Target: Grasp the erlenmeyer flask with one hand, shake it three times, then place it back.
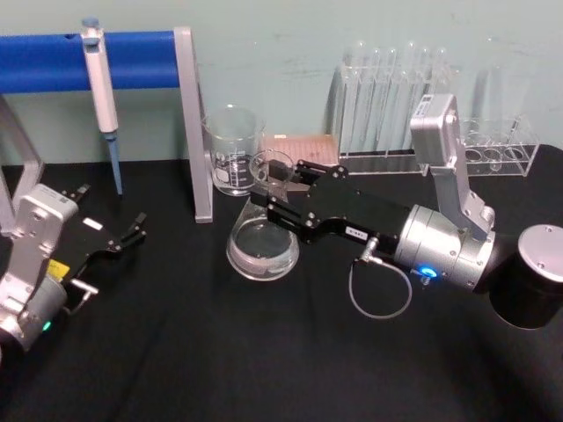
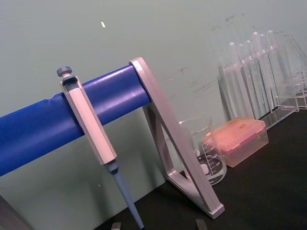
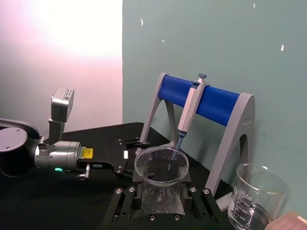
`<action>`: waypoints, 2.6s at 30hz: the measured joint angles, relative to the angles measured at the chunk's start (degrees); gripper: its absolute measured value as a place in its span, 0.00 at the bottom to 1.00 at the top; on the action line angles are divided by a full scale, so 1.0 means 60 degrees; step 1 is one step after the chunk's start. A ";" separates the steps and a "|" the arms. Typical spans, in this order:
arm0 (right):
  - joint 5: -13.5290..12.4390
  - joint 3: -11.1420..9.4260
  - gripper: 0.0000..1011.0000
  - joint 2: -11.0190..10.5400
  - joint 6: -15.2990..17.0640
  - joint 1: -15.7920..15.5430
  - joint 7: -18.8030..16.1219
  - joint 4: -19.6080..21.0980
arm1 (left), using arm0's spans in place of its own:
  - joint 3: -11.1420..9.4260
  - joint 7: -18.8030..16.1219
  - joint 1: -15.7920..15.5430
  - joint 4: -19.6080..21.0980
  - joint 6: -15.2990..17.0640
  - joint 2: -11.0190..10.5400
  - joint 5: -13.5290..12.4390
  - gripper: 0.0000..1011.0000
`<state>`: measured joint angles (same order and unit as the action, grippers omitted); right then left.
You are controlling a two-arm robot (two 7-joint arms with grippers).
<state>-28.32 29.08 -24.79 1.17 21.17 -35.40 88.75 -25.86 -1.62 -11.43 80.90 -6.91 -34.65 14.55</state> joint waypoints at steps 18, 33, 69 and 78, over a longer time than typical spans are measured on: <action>-0.0239 0.0455 0.44 -0.0276 -0.0086 0.0400 -0.0361 -0.0421 | 0.0000 0.0000 0.0000 0.0000 0.0000 0.0000 0.0000 0.99; -0.0345 0.0631 0.44 -0.0449 -0.0207 0.0448 -0.0574 -0.0889 | 0.0000 0.0000 0.0000 0.0000 0.0000 0.0000 0.0000 0.99; -0.0487 0.0967 0.44 -0.0323 -0.0689 0.0708 -0.1393 -0.2142 | 0.0000 0.0000 0.0000 0.0000 0.0000 0.0000 0.0000 0.99; -0.0457 0.1011 0.44 -0.0317 -0.0665 0.0709 -0.1385 -0.2289 | 0.0000 0.0000 0.0000 0.0000 0.0000 0.0000 0.0000 0.99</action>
<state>-31.07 35.15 -26.69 -2.82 25.42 -43.71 75.01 -25.86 -1.62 -11.43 80.90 -6.91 -34.65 14.55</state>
